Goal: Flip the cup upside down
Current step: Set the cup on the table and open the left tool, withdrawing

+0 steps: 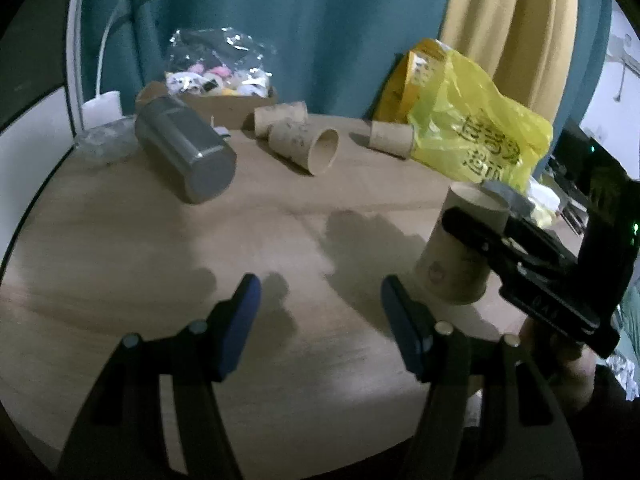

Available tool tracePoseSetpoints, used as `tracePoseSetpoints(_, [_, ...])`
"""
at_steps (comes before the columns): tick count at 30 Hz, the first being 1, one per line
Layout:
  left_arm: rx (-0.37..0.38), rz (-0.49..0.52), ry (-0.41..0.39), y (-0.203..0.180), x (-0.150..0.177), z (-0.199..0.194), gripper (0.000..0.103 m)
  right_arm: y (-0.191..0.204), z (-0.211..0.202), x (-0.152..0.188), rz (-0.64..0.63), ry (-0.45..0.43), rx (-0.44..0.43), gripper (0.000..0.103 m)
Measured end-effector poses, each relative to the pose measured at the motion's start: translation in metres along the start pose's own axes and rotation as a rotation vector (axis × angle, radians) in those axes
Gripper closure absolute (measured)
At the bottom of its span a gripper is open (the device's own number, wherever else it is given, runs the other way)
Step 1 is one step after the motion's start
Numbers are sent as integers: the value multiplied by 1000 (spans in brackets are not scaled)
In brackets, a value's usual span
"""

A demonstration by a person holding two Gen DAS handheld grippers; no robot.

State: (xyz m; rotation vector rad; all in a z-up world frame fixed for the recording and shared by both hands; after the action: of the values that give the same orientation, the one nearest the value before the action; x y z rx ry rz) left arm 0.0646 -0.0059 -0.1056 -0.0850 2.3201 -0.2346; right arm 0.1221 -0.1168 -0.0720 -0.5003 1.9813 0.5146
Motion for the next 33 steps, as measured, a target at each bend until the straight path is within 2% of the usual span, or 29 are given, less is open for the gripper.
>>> tracePoseSetpoints(4, [0,21,8,-5,5,4,39,-11,-2,29,33,14,37,42])
tracePoseSetpoints(9, [-23,23,-30,-9,8,4,39,-13,-9,53,12,8,65,42])
tracePoseSetpoints(18, [-45,37,-64,-20,9,4,39,-15,-16,58,11,-15,53,41])
tracePoseSetpoints(19, [-43,36,-65,-21,9,4,39,-15,-16,57,14,-14,51,40])
tracePoseSetpoints(21, [-44,35,-68,-21,9,3,39,-14,-17,56,15,-8,45,16])
tracePoseSetpoints(22, [-46,35,-68,-21,9,3,39,-13,-17,54,15,-4,49,12])
tracePoseSetpoints(25, [-83,34,-90,-21,6,-4,39,-10,-24,45,15,14,58,11])
tracePoseSetpoints(28, [-78,20,-131,-23,3,-17,39,-4,-35,35,3,40,75,11])
tracePoseSetpoints(29, [-79,15,-148,-22,3,-22,37,-3,-38,34,-3,48,84,11])
tracePoseSetpoints(30, [-84,12,-162,-22,3,-27,30,-4,-44,32,-7,57,109,11])
tracePoseSetpoints(31, [-87,7,-176,-22,4,-32,16,-5,-48,32,1,69,130,11])
tracePoseSetpoints(32, [-87,-6,-192,-21,6,-38,9,-6,-51,33,15,91,140,11])
tracePoseSetpoints(33, [-82,-24,-205,-19,8,-43,9,-7,-55,35,30,108,143,11])
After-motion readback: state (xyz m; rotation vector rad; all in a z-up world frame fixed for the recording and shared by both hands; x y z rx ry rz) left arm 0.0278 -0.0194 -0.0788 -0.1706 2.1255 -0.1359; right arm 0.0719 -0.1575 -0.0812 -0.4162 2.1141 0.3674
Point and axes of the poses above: each gripper's, at about its wrist camera, not at the fingertips, and z roughly the way its jaws point, y to its left, x to its underside, the point moved 9 cm from there along z, roughly the way its jaws point, and after that the axes turned 1 degree about -x, right-handed, at the moved point
